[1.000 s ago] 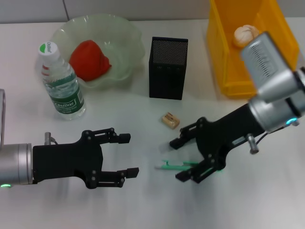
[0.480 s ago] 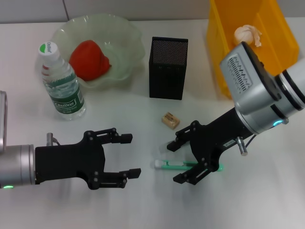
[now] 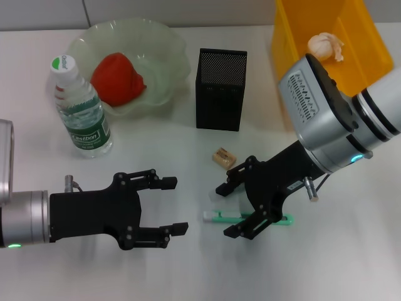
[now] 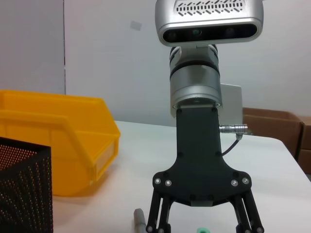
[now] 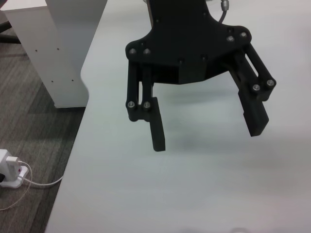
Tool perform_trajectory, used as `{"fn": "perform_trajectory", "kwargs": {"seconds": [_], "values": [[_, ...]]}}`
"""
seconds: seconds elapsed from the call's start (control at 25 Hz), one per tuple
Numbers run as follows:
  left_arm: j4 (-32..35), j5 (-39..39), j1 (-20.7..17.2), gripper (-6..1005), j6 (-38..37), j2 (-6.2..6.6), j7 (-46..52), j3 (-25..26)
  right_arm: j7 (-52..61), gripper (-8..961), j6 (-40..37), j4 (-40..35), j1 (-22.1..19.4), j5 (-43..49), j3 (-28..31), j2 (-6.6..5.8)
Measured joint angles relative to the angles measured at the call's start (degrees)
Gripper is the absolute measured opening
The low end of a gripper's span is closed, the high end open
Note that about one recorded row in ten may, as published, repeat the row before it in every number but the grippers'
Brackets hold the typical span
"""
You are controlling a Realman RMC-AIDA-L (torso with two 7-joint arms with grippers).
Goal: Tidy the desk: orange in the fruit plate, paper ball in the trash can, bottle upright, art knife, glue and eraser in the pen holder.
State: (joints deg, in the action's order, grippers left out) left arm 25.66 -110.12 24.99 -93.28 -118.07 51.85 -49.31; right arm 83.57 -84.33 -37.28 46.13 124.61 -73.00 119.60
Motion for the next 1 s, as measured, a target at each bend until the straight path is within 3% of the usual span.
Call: {"fn": "perform_trajectory", "kwargs": {"seconds": [0.36,0.6,1.0], "values": [[-0.37,0.23,-0.38,804,0.04,-0.14,-0.10,0.45,-0.81,756,2.96,0.74,-0.85,-2.02,-4.05,0.12],[-0.36,0.33,-0.65,804,-0.01,-0.14,-0.10,0.53,-1.09,555,5.00,1.44,-0.87,-2.68,-5.12,0.12],[-0.35,0.36,-0.74,804,0.04,-0.14,-0.08,0.53,-1.79,517,5.45,1.89,-0.88,-3.77,-5.22,0.11]]}}
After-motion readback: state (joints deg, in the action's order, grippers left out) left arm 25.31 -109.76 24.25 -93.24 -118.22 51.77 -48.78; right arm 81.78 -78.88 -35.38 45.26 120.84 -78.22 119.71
